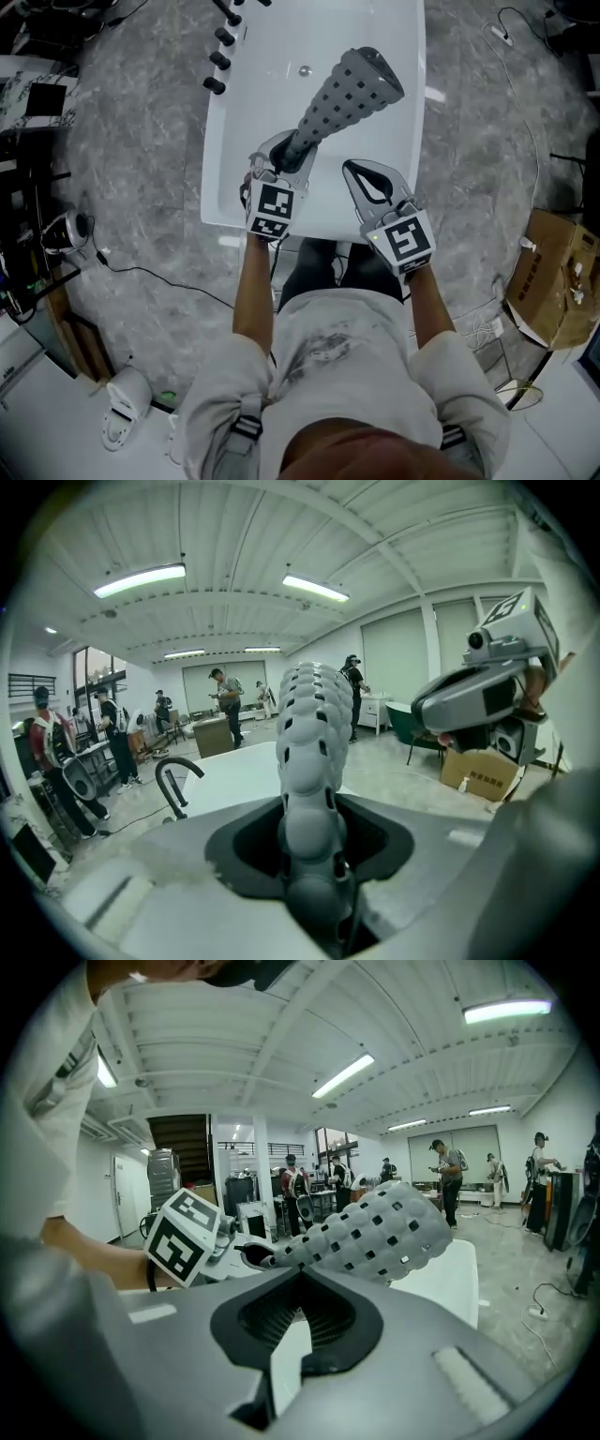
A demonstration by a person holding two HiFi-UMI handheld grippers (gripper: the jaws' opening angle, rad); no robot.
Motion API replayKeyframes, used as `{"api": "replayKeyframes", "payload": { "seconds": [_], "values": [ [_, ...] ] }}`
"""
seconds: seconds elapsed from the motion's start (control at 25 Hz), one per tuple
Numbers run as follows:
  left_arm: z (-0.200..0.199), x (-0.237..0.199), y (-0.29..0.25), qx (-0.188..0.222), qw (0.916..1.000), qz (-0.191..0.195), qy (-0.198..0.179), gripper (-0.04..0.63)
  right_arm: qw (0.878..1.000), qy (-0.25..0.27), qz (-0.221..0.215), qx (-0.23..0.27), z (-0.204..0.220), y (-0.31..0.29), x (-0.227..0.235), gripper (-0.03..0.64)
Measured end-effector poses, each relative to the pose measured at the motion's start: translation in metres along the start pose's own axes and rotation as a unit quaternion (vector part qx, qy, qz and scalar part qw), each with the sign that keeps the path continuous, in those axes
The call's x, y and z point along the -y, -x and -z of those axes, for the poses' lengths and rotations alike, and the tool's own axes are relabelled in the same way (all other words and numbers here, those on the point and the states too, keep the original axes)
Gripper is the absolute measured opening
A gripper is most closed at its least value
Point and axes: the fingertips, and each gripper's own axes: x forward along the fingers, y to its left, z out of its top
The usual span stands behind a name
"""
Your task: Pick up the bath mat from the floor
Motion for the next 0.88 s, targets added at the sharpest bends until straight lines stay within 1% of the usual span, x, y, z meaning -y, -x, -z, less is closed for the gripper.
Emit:
{"api": "replayKeyframes", "payload": {
  "seconds": [0.12, 0.28, 0.4, 0.48, 0.68, 0.88],
  "values": [
    [-0.019, -0.006, 0.017, 0.017, 0.9998, -0.008, 0.005, 0.152, 1.000, 0.006, 0.003, 0.011, -0.019, 0.005, -0.005, 0.002],
    [-0.036, -0.008, 0.041, 0.034, 0.9992, -0.017, 0.016, 0.152, 1.000, 0.002, 0.004, 0.028, -0.043, 0.015, -0.015, 0.003],
    [-0.041, -0.005, 0.063, 0.045, 0.9984, -0.022, 0.028, 0.152, 0.999, 0.019, -0.003, 0.027, -0.046, 0.024, -0.027, 0.003],
    [-0.046, -0.008, 0.078, 0.050, 0.9977, -0.027, 0.036, 0.152, 0.999, 0.022, -0.008, 0.029, -0.054, 0.027, -0.034, 0.003],
    [-0.060, -0.011, 0.106, 0.065, 0.9957, -0.038, 0.053, 0.152, 0.999, 0.024, -0.011, 0.041, -0.072, 0.037, -0.044, 0.002],
    [-0.076, -0.004, 0.130, 0.084, 0.9936, -0.039, 0.065, 0.152, 0.997, 0.036, -0.014, 0.062, -0.093, 0.054, -0.052, 0.002]
  ]
}}
